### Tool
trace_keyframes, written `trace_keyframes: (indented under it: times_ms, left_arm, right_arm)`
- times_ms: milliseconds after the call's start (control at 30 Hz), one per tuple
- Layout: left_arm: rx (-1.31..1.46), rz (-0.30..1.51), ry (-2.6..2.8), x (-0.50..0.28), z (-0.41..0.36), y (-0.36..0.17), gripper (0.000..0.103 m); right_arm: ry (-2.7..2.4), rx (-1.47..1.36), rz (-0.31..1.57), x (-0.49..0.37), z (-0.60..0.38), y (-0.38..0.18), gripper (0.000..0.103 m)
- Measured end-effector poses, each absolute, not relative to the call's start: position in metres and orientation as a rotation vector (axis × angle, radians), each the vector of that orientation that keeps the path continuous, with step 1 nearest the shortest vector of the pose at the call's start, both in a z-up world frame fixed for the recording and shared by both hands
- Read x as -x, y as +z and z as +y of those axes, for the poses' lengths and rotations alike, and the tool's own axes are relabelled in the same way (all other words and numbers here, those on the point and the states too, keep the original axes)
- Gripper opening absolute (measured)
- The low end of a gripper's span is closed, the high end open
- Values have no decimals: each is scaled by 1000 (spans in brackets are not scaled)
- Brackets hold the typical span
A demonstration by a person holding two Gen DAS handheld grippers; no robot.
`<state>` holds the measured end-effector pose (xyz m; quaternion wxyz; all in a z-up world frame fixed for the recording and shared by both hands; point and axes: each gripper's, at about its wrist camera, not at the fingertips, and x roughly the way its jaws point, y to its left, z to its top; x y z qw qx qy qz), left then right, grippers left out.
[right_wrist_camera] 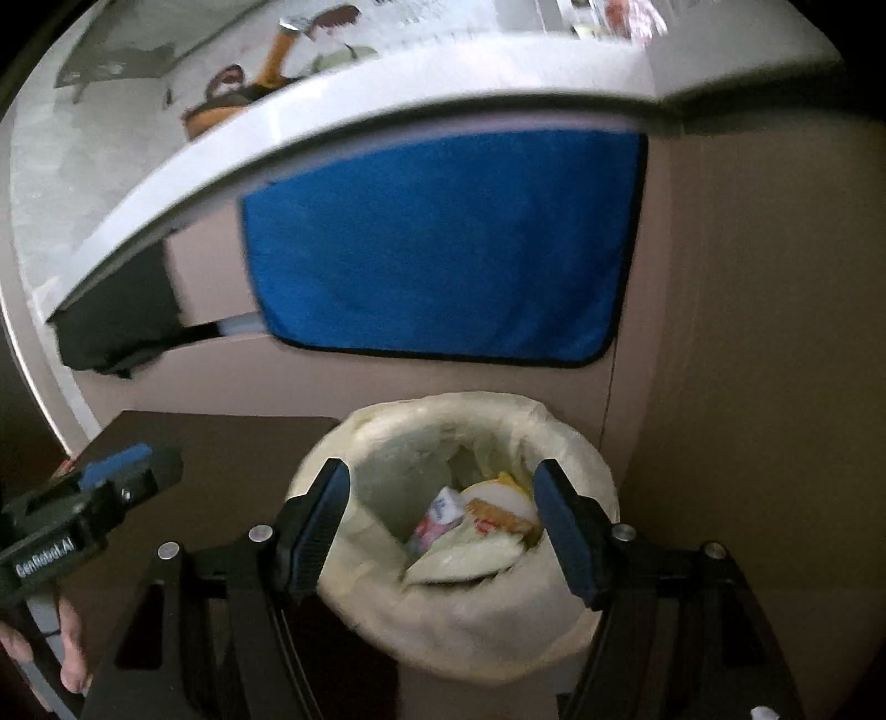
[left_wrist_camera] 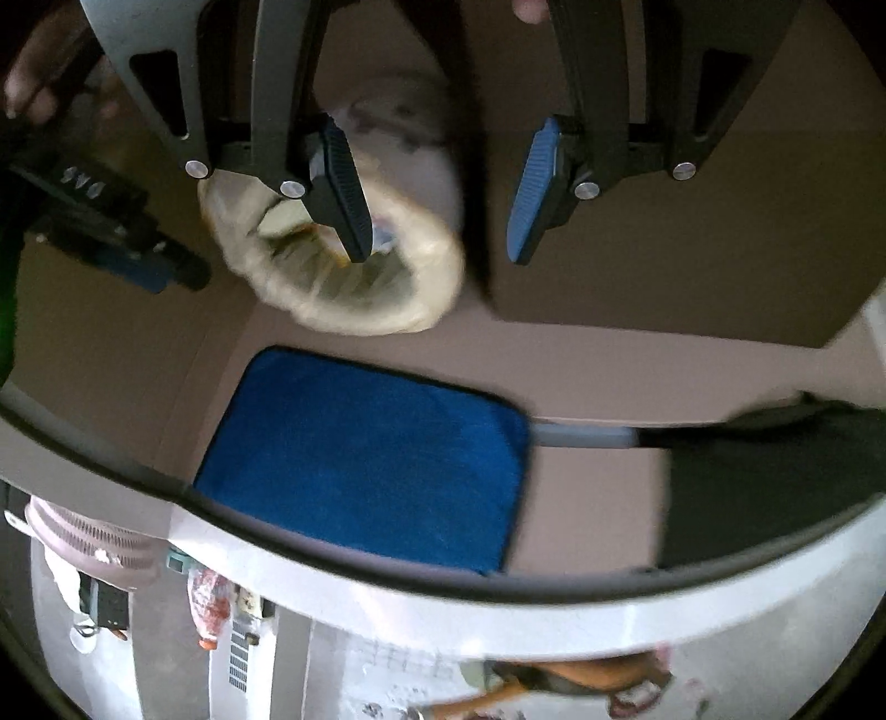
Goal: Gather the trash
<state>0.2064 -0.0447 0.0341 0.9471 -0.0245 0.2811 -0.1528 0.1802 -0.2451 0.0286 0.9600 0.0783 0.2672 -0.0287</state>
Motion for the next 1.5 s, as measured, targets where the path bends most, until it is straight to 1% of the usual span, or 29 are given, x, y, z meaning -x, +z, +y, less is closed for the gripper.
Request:
trace_keyframes:
  times_ms: [300, 467, 600, 933, 1500]
  left_arm:
    - [-4, 548, -192, -82, -3, 49, 52]
    - [-46, 541, -151, -36, 3, 52, 52]
    - [-70, 504, -101, -4, 10, 54, 52]
    - [-25, 535, -69, 21, 22, 61, 52]
    - [-25, 513, -24, 34, 32, 66, 52]
  right_arm:
    - [-25, -26, 509, -64, -169, 38, 69]
    - [-13, -65, 506, -5, -148, 36, 69]
    - [-26, -75, 508, 25, -138, 31, 69]
    - [0, -60, 539, 39, -123, 25, 69]
    - [11, -53, 505, 51, -114, 32, 69]
